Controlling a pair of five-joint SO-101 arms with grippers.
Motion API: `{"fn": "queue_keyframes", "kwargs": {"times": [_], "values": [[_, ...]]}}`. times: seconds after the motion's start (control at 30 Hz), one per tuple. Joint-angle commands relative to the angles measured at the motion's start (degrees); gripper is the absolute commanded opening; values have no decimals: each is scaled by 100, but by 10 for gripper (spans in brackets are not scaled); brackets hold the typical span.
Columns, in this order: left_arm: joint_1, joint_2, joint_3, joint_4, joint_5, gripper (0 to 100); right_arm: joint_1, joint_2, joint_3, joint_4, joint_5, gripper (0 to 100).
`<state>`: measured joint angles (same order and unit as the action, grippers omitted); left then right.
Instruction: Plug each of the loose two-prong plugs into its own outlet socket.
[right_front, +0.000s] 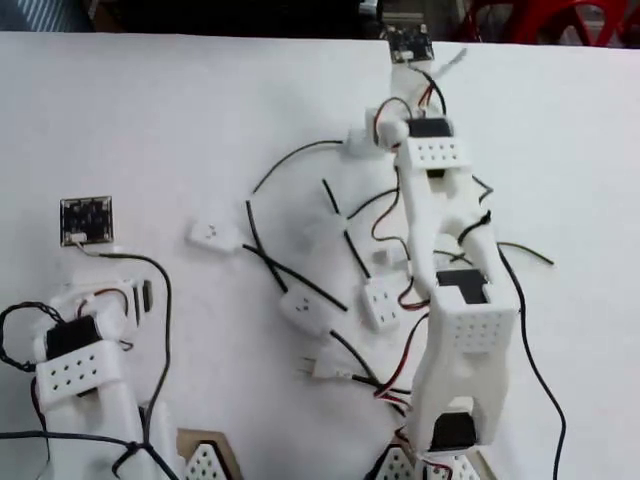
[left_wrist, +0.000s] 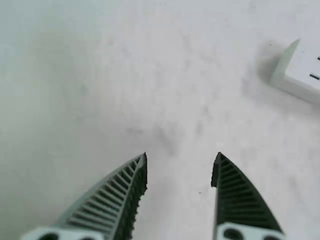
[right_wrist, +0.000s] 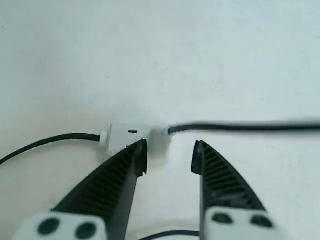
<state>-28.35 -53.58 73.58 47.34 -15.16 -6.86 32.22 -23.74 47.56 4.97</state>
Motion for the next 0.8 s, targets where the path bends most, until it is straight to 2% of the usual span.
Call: {"fn": "queue_keyframes", "kwargs": {"times": [0.0,0.2,0.5,0.77], "values": [[-31,-180,-18,-114,53,218,-48,-101,-1064,1279,-62,156],[-31,-180,-18,-114,53,218,-57,-101,-1960,3081,-70,122],[-31,-180,-9,-114,53,218,-119,-101,-2154,5024,-352,125],[-31,-171,-9,-114,44,218,-127,-171,-1073,5103,-352,123]]}}
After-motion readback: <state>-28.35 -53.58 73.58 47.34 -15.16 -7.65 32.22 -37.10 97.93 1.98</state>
